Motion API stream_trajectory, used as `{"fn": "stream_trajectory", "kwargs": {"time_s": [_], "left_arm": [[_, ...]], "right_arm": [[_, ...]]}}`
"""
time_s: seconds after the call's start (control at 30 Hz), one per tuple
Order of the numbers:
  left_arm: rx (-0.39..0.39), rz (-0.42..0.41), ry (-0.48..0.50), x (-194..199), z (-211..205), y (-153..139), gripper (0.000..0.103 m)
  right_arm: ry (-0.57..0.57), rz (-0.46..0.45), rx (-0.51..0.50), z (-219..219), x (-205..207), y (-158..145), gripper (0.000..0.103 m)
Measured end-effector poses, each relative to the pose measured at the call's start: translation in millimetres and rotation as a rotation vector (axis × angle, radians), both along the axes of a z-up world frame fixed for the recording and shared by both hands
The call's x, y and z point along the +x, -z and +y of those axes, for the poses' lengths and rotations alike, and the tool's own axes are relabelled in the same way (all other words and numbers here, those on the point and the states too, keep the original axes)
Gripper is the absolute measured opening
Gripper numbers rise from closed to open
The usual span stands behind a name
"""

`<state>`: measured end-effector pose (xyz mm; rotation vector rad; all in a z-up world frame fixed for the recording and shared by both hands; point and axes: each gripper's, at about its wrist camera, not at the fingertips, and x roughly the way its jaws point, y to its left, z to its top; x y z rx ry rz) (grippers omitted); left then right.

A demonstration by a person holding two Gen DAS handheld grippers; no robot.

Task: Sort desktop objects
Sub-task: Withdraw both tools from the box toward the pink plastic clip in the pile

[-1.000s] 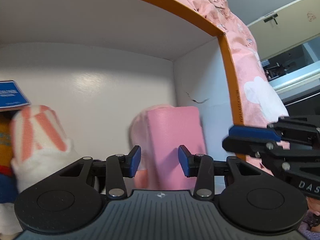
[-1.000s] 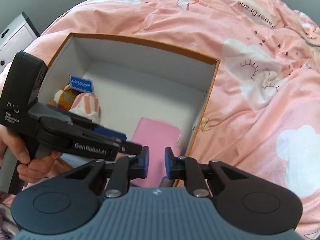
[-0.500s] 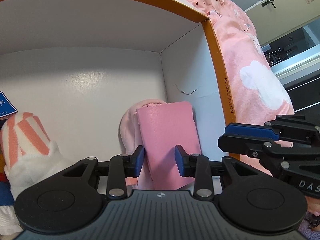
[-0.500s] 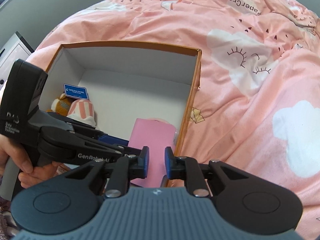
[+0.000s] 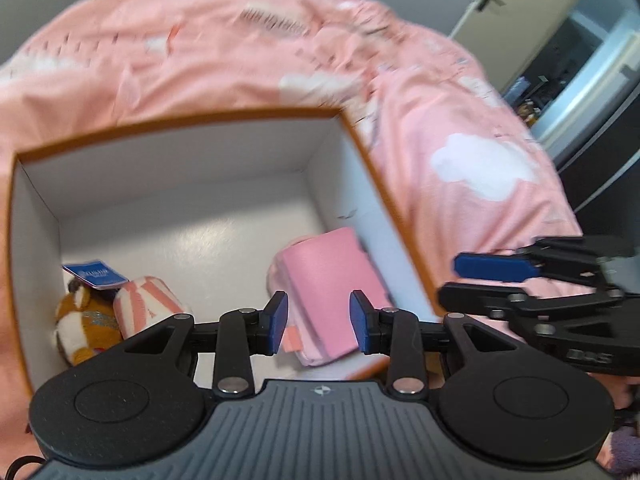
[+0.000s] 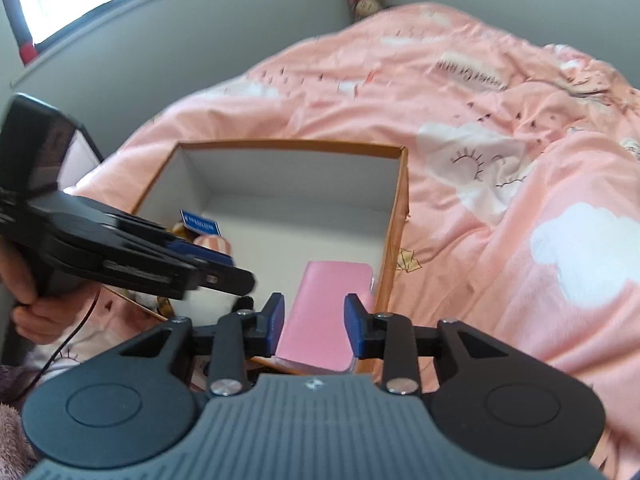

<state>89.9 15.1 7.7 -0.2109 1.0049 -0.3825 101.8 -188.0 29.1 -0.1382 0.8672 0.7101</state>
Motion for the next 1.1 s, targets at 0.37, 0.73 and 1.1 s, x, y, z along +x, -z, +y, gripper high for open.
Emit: {"fn": "stream_trajectory", "kwargs": {"time_s": [0.37, 0.73, 1.1], "left_arm": [[0.203, -0.108, 0.263, -81, -34, -5, 0.051], [0.554, -0.053, 0.504, -123, -40, 33, 0.053], [0.551, -0.096, 0.432, -128, -64, 49, 0.061]], "right_arm": [[0.115, 0.116, 0.061, -23, -57, 42, 0.035], [0.142, 0.133, -0.025, -20, -81, 69, 0.036], [0.163, 0.050, -0.106, -10, -93, 80, 0.042]]}}
